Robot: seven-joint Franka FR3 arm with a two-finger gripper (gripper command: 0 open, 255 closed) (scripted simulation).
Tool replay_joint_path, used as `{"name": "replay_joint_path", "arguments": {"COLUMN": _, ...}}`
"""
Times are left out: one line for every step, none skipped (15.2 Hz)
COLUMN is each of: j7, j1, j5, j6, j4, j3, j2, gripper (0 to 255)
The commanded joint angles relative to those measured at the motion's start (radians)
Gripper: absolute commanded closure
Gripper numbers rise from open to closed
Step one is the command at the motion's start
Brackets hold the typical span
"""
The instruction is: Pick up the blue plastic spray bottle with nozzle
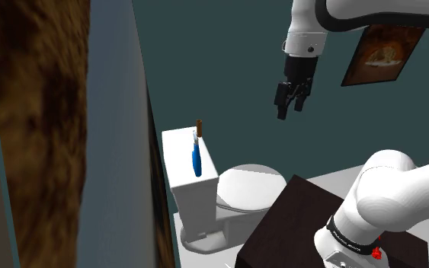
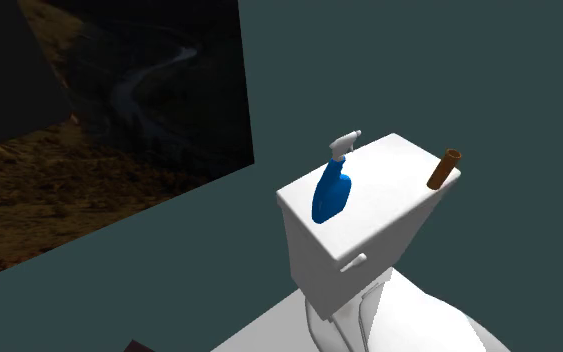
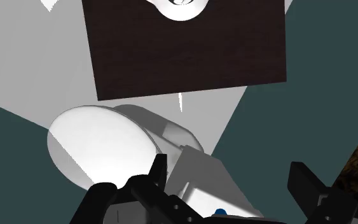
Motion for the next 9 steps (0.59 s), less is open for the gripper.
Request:
{"name": "replay_joint_path", "arguments": {"j7": 0.000, "j1": 0.000, "j5": 0.000, "j6": 0.000, "j4": 0.000, "j3": 0.000, "j2": 0.000, "gripper": 0}}
{"name": "replay_joint_path", "arguments": {"j7": 0.010, "j1": -0.001, "j5": 0.006, "j6": 0.023, "j4": 0.006, "j3": 0.004, "j2": 0.038, "gripper": 0}}
{"name": "replay_joint_path", "arguments": {"j7": 0.020, "j1": -0.003, "j5": 0.011, "j6": 0.046, "j4": 0.013, "j3": 0.008, "j2": 0.076, "gripper": 0}}
{"name": "replay_joint_path", "arguments": {"j7": 0.030, "j1": -0.004, "j5": 0.016, "j6": 0.067, "j4": 0.022, "j3": 0.012, "j2": 0.115, "gripper": 0}}
{"name": "replay_joint_path", "arguments": {"j7": 0.040, "j1": -0.006, "j5": 0.021, "j6": 0.088, "j4": 0.032, "j3": 0.016, "j2": 0.155, "gripper": 0}}
{"name": "replay_joint_path", "arguments": {"j7": 0.049, "j1": -0.007, "j5": 0.026, "j6": 0.109, "j4": 0.043, "j3": 0.019, "j2": 0.195, "gripper": 0}}
{"name": "replay_joint_path", "arguments": {"j7": 0.058, "j1": -0.008, "j5": 0.030, "j6": 0.128, "j4": 0.056, "j3": 0.022, "j2": 0.235, "gripper": 0}}
{"name": "replay_joint_path", "arguments": {"j7": 0.068, "j1": -0.010, "j5": 0.035, "j6": 0.146, "j4": 0.070, "j3": 0.025, "j2": 0.276, "gripper": 0}}
{"name": "replay_joint_path", "arguments": {"j7": 0.077, "j1": -0.011, "j5": 0.039, "j6": 0.163, "j4": 0.085, "j3": 0.027, "j2": 0.317, "gripper": 0}}
